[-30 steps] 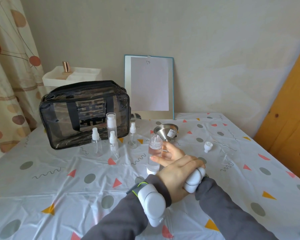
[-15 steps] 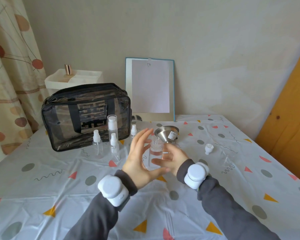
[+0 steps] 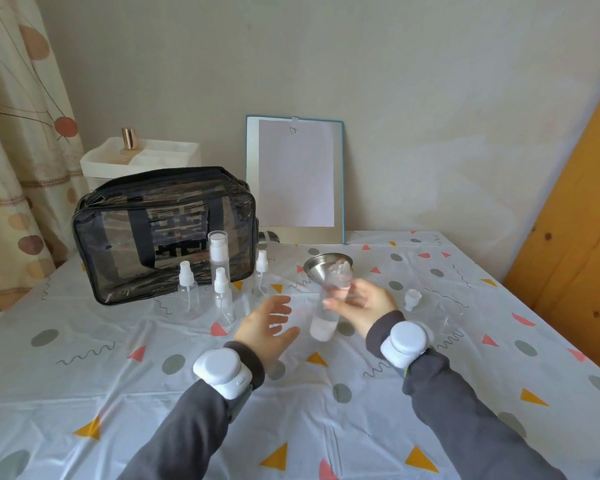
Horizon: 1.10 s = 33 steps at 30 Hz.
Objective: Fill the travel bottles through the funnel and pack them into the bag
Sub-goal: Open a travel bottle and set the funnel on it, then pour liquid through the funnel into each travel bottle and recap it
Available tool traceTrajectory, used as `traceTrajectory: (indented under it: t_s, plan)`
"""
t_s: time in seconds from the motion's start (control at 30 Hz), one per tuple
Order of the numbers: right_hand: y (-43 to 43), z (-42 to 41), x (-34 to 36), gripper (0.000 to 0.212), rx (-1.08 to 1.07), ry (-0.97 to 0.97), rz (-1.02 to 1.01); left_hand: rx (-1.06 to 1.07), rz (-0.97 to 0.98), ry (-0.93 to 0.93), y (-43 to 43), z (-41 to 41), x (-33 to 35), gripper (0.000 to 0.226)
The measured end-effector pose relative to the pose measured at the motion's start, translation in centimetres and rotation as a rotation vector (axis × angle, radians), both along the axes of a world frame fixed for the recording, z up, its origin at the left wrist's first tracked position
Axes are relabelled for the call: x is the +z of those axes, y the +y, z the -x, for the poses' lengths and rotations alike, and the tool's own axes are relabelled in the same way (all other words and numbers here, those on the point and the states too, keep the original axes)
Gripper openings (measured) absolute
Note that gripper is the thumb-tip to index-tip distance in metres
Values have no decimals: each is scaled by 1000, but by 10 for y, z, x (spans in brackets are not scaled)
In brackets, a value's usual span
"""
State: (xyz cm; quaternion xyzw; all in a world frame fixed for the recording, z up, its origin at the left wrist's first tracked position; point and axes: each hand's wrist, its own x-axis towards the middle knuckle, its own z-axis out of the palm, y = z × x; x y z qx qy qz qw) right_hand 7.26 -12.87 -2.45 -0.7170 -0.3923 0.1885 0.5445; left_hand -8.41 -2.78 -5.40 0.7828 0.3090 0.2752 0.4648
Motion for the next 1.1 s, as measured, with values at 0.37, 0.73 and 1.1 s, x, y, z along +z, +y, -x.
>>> traceTrajectory:
  t_s: [0.37,0.73,1.1]
  plan:
    - [3,-71,10,28,-305,-161,88,35,-27,95,11,6,-5,45]
    - [18,-85,-1,24,-349,-181,154,61,13,117,22,12,-7,45]
    - [15,-80,-4,54,-409,-206,249,124,-38,74,21,21,0,24]
